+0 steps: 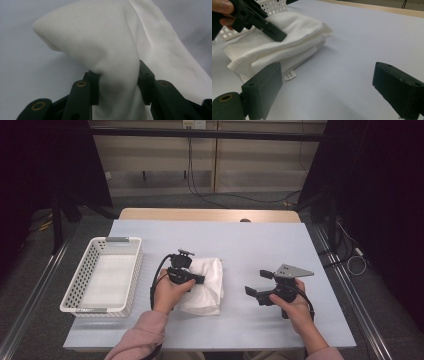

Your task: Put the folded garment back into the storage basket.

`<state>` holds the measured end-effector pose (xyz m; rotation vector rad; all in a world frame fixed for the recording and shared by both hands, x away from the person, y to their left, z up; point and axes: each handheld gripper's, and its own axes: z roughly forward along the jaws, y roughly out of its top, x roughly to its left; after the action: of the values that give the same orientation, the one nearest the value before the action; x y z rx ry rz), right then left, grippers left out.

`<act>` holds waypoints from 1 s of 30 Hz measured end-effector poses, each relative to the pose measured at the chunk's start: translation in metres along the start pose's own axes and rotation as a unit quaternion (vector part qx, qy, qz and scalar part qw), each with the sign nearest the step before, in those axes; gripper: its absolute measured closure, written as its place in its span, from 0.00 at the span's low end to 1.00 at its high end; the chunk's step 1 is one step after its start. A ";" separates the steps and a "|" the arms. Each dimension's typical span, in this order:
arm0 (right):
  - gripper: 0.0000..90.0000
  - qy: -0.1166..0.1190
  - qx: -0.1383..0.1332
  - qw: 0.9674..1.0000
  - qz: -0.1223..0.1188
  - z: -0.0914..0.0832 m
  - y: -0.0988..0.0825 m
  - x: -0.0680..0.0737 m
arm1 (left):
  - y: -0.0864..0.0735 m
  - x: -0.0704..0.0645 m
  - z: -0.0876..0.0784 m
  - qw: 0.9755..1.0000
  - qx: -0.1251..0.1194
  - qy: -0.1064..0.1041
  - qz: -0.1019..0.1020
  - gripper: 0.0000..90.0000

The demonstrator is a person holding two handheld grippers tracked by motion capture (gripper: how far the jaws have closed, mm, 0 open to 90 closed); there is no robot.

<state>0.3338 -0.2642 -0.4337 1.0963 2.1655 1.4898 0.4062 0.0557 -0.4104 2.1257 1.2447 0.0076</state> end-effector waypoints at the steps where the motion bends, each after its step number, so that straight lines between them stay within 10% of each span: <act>1: 0.10 0.000 0.000 1.000 -0.001 0.000 0.000 0.000 | 0.005 0.002 -0.009 1.000 0.005 0.005 0.006 0.72; 30: 0.06 0.011 -0.004 1.000 0.008 -0.003 -0.001 0.000 | 0.041 0.019 -0.073 1.000 0.016 0.019 0.017 0.72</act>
<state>0.3318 -0.2663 -0.4337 1.1023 2.1687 1.5213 0.4252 0.0970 -0.3368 2.1826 1.2387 0.0444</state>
